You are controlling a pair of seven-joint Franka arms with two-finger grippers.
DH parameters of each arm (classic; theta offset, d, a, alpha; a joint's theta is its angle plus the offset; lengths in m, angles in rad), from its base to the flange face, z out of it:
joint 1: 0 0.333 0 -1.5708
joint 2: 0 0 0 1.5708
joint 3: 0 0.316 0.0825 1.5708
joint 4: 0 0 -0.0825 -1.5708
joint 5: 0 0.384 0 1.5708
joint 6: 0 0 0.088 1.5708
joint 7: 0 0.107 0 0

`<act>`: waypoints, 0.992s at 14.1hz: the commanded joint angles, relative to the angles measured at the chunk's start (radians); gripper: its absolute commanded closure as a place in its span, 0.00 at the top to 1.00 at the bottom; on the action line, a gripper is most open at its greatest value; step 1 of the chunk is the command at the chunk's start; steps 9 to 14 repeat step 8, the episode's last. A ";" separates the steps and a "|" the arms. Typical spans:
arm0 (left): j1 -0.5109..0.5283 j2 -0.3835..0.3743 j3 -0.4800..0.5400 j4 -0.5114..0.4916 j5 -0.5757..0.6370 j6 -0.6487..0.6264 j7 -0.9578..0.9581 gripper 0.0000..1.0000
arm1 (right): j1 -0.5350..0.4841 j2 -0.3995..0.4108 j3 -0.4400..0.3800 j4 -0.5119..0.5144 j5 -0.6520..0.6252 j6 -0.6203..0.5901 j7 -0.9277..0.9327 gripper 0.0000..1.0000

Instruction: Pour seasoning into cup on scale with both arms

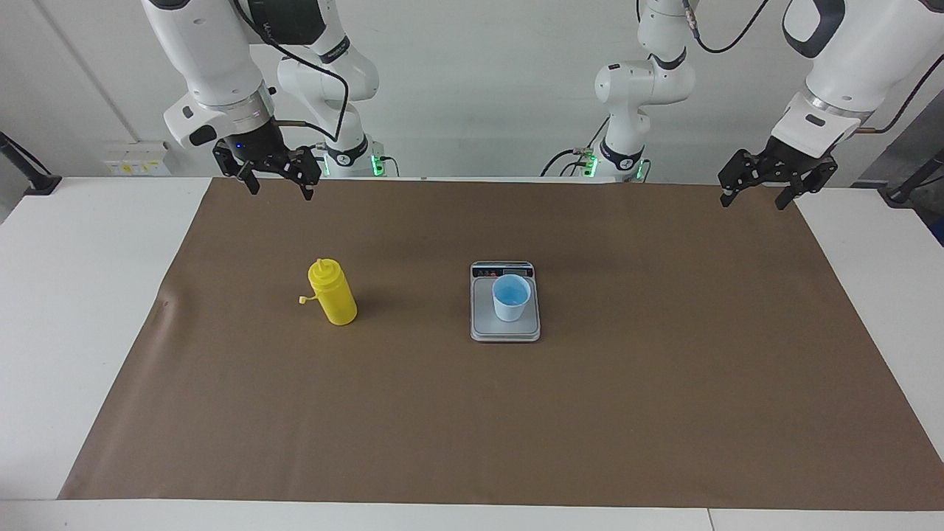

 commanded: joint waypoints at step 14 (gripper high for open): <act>0.015 -0.030 -0.005 -0.031 -0.012 -0.006 0.019 1.00 | -0.015 -0.019 0.006 -0.019 0.006 0.002 -0.039 1.00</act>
